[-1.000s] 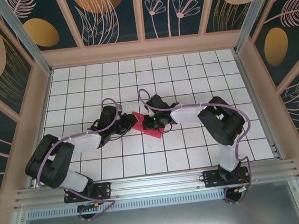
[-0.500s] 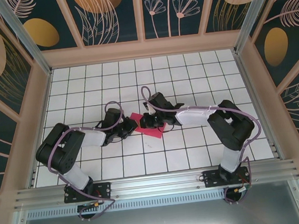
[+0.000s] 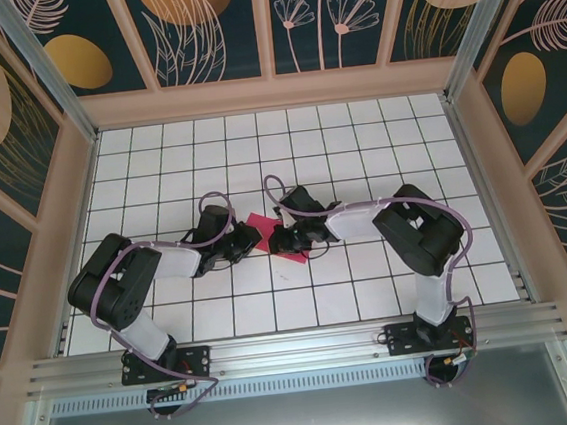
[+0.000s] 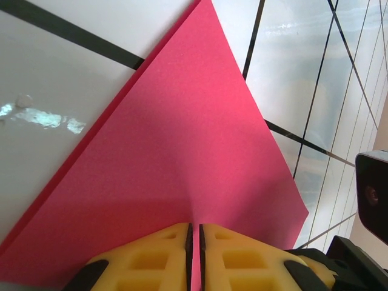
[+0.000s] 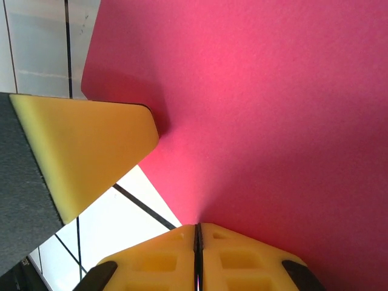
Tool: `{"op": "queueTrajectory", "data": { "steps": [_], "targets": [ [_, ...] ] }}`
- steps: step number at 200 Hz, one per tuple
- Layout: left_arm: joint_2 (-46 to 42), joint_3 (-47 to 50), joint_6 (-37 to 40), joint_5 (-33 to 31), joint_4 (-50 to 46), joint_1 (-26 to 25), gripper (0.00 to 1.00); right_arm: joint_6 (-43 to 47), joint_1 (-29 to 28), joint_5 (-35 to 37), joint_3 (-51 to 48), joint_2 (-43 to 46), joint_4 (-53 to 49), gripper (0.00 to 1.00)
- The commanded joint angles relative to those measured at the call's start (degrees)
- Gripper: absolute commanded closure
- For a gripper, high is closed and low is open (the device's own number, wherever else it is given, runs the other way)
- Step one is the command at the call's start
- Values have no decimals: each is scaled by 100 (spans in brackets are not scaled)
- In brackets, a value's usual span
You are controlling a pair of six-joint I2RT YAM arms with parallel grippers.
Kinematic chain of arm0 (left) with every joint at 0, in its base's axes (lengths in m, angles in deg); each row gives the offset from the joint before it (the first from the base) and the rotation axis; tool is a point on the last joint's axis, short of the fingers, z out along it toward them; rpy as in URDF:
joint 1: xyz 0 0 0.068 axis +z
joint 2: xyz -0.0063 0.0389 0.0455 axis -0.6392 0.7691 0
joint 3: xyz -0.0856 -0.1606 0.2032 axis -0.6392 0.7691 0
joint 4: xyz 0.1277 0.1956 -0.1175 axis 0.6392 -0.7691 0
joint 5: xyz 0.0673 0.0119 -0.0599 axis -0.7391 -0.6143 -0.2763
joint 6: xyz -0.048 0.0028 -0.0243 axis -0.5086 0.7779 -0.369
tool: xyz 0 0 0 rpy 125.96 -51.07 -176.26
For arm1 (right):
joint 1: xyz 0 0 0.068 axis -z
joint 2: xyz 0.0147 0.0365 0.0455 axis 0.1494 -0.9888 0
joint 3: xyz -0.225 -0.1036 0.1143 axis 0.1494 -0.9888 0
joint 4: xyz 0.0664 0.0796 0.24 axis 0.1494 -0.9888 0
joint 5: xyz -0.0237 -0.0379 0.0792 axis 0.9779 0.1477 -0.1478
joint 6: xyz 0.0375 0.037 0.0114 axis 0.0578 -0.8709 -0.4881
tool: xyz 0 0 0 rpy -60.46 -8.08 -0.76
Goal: Fold a paper plane with a square sheet of paper (pick it up from the middle)
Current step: Rotate the paper at the center of the table.
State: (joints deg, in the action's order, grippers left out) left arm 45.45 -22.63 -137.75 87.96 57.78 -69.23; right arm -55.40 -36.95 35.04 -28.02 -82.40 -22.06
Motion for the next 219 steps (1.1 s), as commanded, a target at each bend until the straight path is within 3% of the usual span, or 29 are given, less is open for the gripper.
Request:
{"op": "queueTrajectory", "data": {
  "steps": [1, 32, 99, 140, 165, 180, 219],
  "targets": [
    [36, -8, 173, -98, -20, -13, 84, 82, -78, 73, -100, 213, -353, 87],
    [41, -42, 255, -107, -108, -12, 83, 96, -119, 470, -85, 803, -684, 85],
    [89, -137, 480, -67, -213, -13, 83, 0, -122, 218, -634, 496, -325, 85],
    [532, -720, 1301, 158, -756, -21, 82, -26, -56, 192, -736, 1657, -271, 80],
    [898, -1370, 1917, 331, -1259, -38, 82, -148, 519, 622, -1301, 2594, -332, 71],
    [1157, -1864, 2291, 483, -1584, -63, 82, -163, 1018, 640, -1720, 2967, -250, 57],
    [2036, -3604, 3524, 792, -2932, -284, 81, 213, 2182, 162, -2221, 3119, -117, 55]
  ]
}}
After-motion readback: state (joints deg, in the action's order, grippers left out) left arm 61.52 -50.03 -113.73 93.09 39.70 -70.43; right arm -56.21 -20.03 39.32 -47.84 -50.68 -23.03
